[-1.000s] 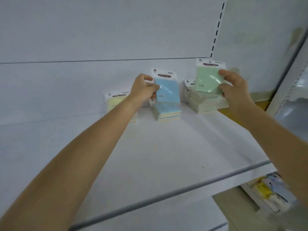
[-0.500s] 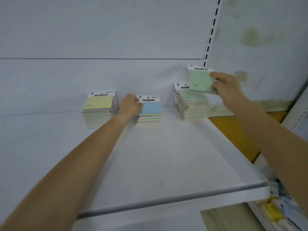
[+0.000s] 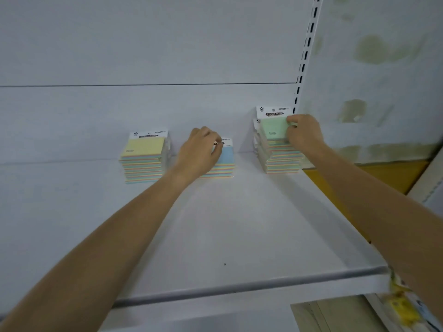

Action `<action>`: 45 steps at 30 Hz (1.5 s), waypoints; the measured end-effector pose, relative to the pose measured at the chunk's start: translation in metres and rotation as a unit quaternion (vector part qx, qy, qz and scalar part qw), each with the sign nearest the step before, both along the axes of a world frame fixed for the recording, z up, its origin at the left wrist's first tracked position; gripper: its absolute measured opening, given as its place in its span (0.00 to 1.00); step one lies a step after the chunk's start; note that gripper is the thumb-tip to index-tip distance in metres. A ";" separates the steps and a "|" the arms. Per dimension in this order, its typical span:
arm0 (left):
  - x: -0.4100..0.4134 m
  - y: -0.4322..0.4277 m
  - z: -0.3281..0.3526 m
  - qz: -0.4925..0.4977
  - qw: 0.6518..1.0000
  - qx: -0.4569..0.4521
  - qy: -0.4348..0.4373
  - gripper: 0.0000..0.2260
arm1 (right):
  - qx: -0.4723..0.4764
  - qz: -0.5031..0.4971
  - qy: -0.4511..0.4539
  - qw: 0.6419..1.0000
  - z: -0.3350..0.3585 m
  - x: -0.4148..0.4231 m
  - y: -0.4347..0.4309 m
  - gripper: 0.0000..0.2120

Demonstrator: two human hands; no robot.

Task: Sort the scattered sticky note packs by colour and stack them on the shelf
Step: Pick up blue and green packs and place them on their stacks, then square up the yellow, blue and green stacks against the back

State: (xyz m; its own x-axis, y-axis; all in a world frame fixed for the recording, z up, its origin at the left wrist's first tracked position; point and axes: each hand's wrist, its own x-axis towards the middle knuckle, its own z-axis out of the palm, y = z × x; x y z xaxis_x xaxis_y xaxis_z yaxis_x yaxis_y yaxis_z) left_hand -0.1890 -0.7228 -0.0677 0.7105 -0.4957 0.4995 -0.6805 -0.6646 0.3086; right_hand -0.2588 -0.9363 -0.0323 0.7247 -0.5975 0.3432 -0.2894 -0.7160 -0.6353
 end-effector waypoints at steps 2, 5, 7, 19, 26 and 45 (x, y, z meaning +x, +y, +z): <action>-0.004 0.000 0.000 -0.009 1.000 0.012 -0.020 0.13 | -0.031 -0.019 0.039 0.999 -0.003 0.004 0.001 0.18; -0.009 0.002 0.000 -0.016 0.999 0.023 -0.044 0.13 | -0.056 -0.042 0.059 0.996 -0.003 0.004 0.004 0.18; -0.011 0.007 0.001 -0.026 0.998 0.031 -0.049 0.13 | -0.075 -0.047 0.031 0.996 0.000 0.001 0.008 0.18; 0.004 0.088 0.028 -0.022 0.994 -0.058 -0.090 0.12 | -0.213 0.120 -0.130 0.961 -0.004 0.013 0.118 0.22; 0.032 0.161 0.007 0.053 0.988 -0.141 -0.023 0.13 | -0.092 0.195 -0.117 0.969 -0.024 0.037 0.206 0.20; 0.032 0.180 -0.029 -0.015 0.963 -0.140 0.228 0.21 | 0.025 0.235 0.044 0.971 -0.076 0.059 0.238 0.23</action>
State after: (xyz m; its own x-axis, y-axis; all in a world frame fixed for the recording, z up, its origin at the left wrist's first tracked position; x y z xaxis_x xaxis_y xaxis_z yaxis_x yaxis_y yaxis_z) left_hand -0.1567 -0.5425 -0.0966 0.8750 -0.4104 0.2568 -0.4499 -0.4938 0.7442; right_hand -0.2001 -0.6981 -0.1079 0.9469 -0.2072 0.2460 0.0073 -0.7508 -0.6605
